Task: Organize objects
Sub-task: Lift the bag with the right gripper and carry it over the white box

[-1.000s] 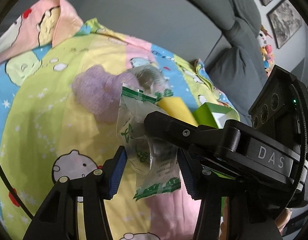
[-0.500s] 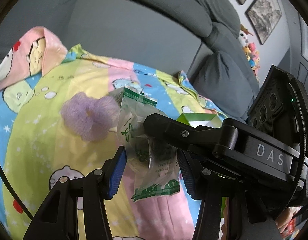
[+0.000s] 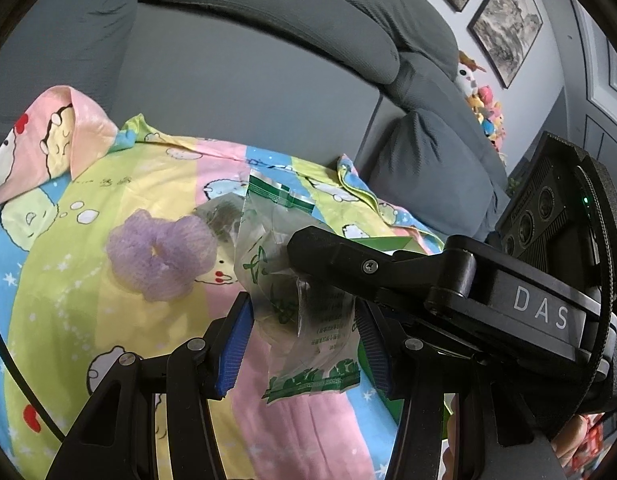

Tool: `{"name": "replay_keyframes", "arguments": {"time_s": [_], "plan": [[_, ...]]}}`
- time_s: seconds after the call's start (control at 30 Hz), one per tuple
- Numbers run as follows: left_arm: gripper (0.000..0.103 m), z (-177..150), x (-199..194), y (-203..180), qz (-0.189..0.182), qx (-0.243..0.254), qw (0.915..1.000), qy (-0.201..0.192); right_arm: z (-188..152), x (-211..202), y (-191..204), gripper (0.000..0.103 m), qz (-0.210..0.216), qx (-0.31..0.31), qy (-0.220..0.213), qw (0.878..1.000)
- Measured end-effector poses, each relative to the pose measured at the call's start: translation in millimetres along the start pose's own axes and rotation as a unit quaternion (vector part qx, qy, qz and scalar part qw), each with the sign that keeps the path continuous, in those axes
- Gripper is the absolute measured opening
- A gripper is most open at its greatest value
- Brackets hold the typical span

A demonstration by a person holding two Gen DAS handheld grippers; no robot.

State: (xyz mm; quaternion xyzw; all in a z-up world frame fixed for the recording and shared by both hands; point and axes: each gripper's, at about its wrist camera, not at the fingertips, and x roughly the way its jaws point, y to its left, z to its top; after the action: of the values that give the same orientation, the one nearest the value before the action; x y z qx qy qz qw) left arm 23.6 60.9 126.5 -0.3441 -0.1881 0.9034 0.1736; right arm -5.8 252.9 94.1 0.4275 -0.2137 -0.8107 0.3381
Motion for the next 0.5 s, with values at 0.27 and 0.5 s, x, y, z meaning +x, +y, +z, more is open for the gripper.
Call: {"name": "replay_keyframes", "arguments": {"time_s": [0.27, 0.5], "plan": [[0.053, 0.6, -4.7, -12.7, -0.008, 0.013, 0.9998, -0.011, 0.6, -14.1, -1.0, 0.057, 0.001, -0.006, -0.016, 1.0], [0.053, 2.3, -7.7, -17.6, -0.013, 0.02, 0.9996, -0.017, 1.3, -23.3, 0.0, 0.057, 0.0, -0.011, -0.029, 1.0]]}}
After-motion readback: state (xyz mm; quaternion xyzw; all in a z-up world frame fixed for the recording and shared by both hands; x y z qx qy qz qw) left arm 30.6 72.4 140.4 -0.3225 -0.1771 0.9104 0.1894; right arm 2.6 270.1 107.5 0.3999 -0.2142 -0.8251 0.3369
